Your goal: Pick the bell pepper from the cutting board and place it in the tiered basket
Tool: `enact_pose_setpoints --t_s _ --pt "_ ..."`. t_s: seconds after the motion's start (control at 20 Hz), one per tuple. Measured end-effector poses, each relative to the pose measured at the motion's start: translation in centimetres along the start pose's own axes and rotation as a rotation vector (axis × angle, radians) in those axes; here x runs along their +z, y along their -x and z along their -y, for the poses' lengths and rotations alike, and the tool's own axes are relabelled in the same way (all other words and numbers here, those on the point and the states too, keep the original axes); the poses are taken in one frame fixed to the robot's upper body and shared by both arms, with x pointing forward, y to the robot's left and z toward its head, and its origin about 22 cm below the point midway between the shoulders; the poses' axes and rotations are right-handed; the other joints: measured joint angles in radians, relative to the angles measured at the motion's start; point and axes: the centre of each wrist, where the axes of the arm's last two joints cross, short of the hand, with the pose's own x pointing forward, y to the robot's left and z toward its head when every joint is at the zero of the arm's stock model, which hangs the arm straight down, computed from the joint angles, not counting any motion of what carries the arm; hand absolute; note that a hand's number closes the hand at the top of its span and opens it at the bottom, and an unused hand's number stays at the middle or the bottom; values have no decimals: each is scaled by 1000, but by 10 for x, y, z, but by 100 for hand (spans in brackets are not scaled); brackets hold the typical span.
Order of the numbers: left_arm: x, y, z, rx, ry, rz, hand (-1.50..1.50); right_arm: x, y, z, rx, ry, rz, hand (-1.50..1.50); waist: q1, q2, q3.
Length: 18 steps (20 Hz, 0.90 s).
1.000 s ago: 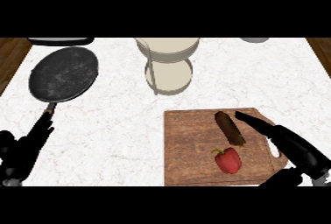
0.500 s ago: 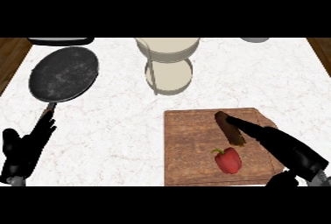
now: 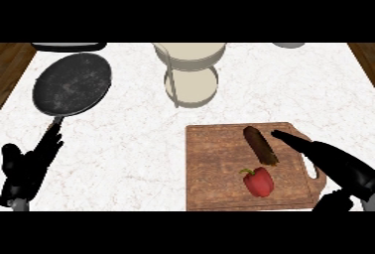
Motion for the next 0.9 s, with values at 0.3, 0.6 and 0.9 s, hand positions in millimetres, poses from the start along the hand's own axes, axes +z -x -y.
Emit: enact_pose_setpoints --t_s 0.3,0.6,0.9 --pt "-3 7 2 2 -3 -3 0 -8 17 -3 -31 -35 2 -150 0 0 0" --pt "1 5 -8 5 -4 1 0 -15 30 -15 -43 -46 15 -150 1 0 0" --pt "-2 4 4 6 -3 1 0 -29 36 -23 -48 -42 33 -150 1 0 0"
